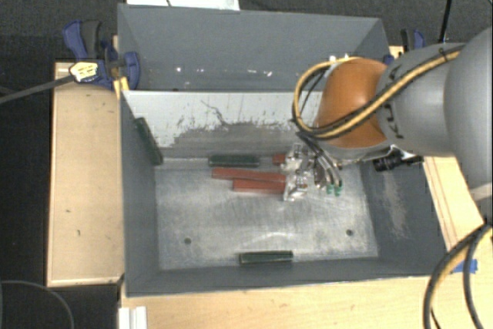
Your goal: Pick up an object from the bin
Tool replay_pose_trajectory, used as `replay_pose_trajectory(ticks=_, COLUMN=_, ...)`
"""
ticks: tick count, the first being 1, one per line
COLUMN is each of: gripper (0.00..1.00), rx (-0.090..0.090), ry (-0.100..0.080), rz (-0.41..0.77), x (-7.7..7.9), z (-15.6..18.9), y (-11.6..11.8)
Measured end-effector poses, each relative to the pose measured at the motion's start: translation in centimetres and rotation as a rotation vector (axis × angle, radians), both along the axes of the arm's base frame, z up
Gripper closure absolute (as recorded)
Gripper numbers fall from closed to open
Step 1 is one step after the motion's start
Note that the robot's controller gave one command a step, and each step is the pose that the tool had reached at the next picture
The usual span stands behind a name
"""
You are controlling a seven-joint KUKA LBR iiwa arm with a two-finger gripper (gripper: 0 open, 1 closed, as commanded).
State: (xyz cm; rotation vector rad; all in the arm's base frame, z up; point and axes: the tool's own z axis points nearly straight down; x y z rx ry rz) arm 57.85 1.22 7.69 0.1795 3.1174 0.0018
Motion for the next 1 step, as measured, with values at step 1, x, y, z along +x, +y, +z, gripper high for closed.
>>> replay_pose_trajectory(ticks=1, gripper=1.0, rx=0.0, ry=0.013, rz=0.023, x=-1.15, z=15.46, y=0.32)
